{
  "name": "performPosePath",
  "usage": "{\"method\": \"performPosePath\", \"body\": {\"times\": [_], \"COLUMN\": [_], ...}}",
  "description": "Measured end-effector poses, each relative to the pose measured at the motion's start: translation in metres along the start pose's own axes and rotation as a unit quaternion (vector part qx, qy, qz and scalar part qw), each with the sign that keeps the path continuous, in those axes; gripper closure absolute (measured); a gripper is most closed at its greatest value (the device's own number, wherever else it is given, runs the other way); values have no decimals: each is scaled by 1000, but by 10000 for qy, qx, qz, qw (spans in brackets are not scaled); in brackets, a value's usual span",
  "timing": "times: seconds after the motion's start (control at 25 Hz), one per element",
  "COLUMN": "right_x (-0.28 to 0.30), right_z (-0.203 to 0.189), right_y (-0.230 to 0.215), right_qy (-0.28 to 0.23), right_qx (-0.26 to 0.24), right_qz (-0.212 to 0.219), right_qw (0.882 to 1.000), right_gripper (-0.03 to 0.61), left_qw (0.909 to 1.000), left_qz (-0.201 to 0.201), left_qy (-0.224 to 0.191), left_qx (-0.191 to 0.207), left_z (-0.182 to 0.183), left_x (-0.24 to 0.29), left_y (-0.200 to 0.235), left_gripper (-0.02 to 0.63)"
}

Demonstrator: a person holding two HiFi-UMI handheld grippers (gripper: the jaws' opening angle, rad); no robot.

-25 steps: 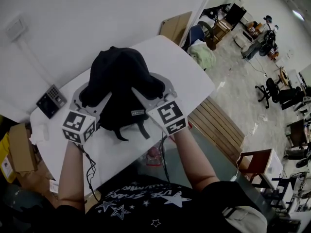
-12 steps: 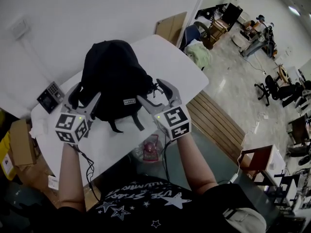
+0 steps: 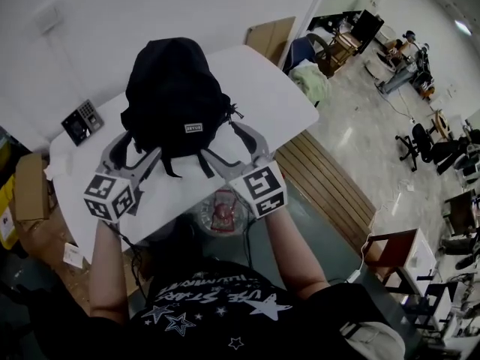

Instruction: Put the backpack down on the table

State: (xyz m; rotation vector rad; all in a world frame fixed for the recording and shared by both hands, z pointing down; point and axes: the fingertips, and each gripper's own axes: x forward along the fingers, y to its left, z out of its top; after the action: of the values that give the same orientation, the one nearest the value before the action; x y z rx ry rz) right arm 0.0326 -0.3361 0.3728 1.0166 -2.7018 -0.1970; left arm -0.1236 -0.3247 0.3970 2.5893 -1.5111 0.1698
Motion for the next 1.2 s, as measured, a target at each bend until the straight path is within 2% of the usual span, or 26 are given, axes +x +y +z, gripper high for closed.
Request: {"method": "performPosePath", "body": {"times": [0.16, 0.24, 0.32, 0.4, 0.44, 0.52, 0.6, 0.64, 0.8, 0.88, 1.2], "right_x": [-24, -33, -40, -46, -49, -55, -58, -60, -66, -70, -84], "right_z": [-1, -4, -8, -13, -15, -19, -26, -29, -43, -52, -64], "right_y": [17, 25, 31, 37, 40, 49, 59, 63, 75, 79, 87], "right_qy": [-71, -86, -118, -153, -167, -140, -51, -15, 147, 320, 519], "right_qx": [23, 61, 118, 223, 285, 384, 444, 465, 508, 479, 590], "right_qz": [176, 271, 350, 420, 448, 518, 619, 664, 731, 734, 585], "right_qw": [9998, 9996, 9992, 9988, 9984, 9978, 9971, 9967, 9959, 9956, 9952], "right_gripper": [230, 232, 233, 236, 247, 333, 374, 409, 536, 567, 578], "left_qw": [9999, 9999, 9996, 9987, 9982, 9972, 9965, 9965, 9970, 9967, 9980], "left_qz": [-123, -38, 242, 480, 566, 718, 798, 803, 715, 748, 628], "left_qy": [57, -37, -137, -146, -132, -99, -48, -27, 60, 43, 93], "left_qx": [-49, -101, -79, -91, -125, -200, -237, -242, -284, -312, -12], "left_z": [-14, -20, -24, -29, -31, -34, -39, -41, -55, -60, -61], "left_x": [-19, -31, -44, -58, -65, -78, -87, -90, -96, -99, -107], "left_y": [-42, -59, -67, -71, -73, -78, -84, -89, -106, -110, -122], "left_gripper": [264, 270, 370, 382, 409, 503, 514, 551, 557, 557, 557]}}
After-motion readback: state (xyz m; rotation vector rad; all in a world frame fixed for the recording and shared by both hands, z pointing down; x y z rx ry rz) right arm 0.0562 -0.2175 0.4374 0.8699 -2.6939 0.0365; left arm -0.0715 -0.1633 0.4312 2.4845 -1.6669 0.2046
